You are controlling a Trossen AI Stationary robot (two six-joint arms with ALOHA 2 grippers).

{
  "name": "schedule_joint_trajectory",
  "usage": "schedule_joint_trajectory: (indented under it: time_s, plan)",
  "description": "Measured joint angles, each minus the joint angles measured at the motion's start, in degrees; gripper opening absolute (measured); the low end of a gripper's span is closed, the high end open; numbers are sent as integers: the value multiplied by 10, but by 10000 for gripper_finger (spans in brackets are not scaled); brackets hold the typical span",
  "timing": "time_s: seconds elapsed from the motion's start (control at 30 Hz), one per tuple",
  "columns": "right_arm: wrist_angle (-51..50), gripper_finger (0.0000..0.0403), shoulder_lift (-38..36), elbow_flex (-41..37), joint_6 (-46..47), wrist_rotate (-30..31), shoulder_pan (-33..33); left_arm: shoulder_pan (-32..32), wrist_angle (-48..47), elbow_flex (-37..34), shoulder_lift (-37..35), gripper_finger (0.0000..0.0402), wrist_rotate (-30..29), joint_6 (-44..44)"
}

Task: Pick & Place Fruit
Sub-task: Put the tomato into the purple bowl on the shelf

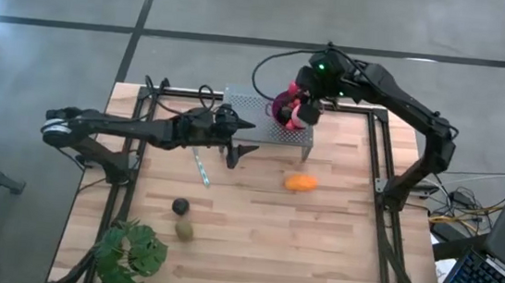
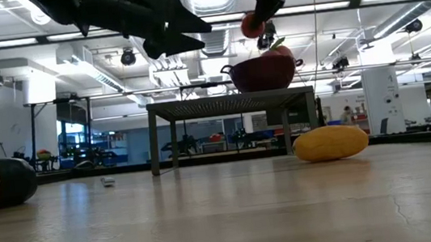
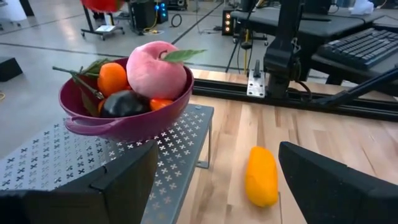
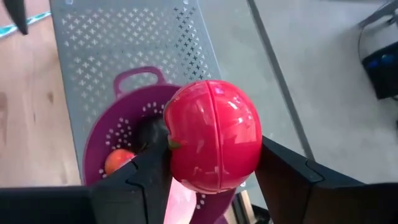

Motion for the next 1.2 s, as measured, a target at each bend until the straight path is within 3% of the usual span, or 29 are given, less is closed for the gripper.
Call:
schedule_joint_trajectory:
  time_s: [0.53,1.2]
  plan:
    - [-113,193,135,177,19,2,-6,-5,-1,0,0,337,2,-7]
    - [-116,192,153,153,29,1,-23,-8,-1,0,0,337,3,-8]
